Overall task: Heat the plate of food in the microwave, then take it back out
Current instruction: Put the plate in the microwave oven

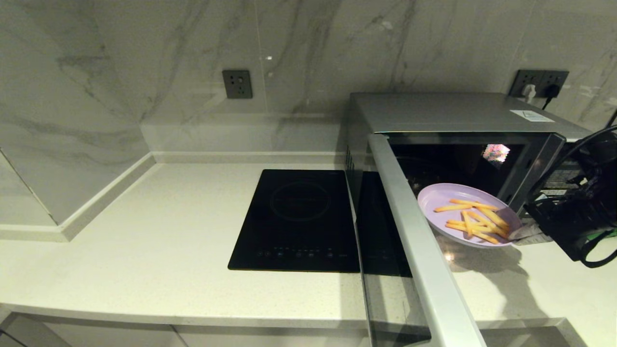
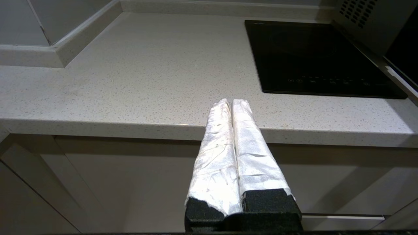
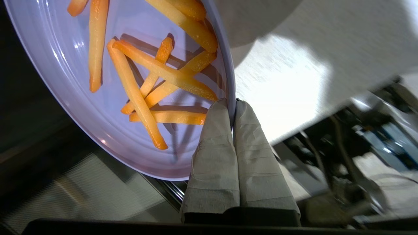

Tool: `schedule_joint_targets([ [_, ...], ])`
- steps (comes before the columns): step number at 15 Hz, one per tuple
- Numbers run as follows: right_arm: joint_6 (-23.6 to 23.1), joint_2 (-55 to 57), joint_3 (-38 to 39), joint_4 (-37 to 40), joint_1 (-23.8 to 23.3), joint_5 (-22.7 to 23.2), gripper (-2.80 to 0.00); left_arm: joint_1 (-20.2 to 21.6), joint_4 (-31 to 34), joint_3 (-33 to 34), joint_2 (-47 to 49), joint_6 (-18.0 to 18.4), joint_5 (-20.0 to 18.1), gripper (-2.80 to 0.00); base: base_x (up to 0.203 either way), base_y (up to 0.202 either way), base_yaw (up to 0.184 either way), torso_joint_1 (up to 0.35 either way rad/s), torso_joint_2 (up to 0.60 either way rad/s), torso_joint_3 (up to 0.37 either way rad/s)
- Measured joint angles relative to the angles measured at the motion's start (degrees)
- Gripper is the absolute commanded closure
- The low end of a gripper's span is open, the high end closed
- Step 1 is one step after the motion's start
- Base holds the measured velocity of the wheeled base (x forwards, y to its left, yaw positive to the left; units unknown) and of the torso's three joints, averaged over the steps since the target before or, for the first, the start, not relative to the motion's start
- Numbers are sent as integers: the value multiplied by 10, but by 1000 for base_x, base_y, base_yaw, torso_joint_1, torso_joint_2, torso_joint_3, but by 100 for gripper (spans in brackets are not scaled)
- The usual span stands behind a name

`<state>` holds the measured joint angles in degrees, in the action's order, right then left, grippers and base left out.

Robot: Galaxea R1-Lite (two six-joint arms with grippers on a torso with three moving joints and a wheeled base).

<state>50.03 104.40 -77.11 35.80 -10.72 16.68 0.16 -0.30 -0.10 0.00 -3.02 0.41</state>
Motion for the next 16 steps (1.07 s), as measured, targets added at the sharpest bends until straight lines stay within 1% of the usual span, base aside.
schedule_joint_targets([
  [2, 22, 17, -6, -36, 19, -2, 0, 0, 0, 0, 0, 0, 0, 0, 0, 0, 0, 0, 0, 0],
  [5, 56, 45, -25, -68, 42, -3, 0, 0, 0, 0, 0, 0, 0, 0, 0, 0, 0, 0, 0, 0],
  [10, 77, 80, -36, -120, 67, -5, 0, 0, 0, 0, 0, 0, 0, 0, 0, 0, 0, 0, 0, 0],
  [12, 81, 92, -38, -132, 74, -21, 0, 0, 0, 0, 0, 0, 0, 0, 0, 0, 0, 0, 0, 0],
  [16, 92, 109, -48, -148, 86, -24, 0, 0, 0, 0, 0, 0, 0, 0, 0, 0, 0, 0, 0, 0],
])
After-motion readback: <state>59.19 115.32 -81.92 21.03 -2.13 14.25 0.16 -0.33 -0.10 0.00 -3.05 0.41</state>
